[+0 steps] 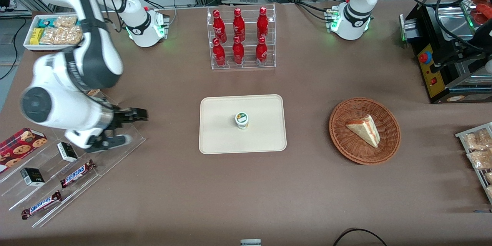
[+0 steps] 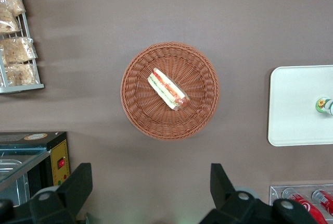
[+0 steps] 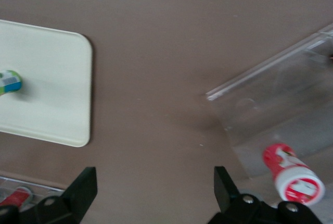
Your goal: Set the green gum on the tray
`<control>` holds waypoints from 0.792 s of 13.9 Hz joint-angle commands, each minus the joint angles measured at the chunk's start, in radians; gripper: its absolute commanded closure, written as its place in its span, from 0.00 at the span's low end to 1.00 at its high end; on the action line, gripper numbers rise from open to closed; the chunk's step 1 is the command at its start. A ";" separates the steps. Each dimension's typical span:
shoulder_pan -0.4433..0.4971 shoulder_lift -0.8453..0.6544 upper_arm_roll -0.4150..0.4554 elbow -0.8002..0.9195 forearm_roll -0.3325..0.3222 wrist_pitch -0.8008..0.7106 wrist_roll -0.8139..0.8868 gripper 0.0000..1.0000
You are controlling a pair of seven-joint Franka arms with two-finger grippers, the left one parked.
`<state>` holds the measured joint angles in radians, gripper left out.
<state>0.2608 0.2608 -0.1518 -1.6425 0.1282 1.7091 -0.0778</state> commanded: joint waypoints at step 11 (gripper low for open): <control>-0.279 -0.278 0.058 -0.123 -0.113 -0.063 -0.062 0.00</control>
<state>-0.0033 0.0356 -0.1119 -1.7330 0.0447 1.6873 -0.1374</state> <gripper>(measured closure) 0.000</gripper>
